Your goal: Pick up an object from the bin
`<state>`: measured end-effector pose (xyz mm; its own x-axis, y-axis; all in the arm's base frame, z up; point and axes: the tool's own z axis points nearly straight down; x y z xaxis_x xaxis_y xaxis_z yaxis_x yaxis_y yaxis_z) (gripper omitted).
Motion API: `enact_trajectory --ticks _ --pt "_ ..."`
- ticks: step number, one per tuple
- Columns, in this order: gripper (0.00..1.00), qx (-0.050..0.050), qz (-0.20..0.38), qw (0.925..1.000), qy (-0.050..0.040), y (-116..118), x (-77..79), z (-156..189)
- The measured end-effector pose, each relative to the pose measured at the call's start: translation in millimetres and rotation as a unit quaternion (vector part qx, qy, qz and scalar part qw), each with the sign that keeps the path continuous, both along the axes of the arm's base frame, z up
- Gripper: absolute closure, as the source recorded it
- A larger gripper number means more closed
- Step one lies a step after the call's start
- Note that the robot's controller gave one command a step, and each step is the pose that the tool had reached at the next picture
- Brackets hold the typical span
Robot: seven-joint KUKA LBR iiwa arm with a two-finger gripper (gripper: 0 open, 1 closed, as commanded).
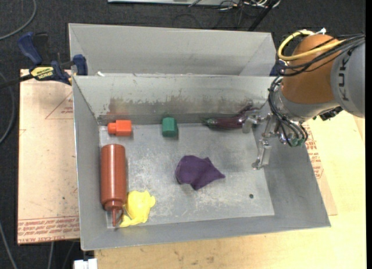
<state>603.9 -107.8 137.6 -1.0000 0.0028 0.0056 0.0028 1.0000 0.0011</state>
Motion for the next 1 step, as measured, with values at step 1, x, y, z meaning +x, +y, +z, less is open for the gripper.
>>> enact_trajectory --ticks 1 --pt "0.00 -0.001 0.001 1.0000 -0.0035 0.2 1.7 4.7"
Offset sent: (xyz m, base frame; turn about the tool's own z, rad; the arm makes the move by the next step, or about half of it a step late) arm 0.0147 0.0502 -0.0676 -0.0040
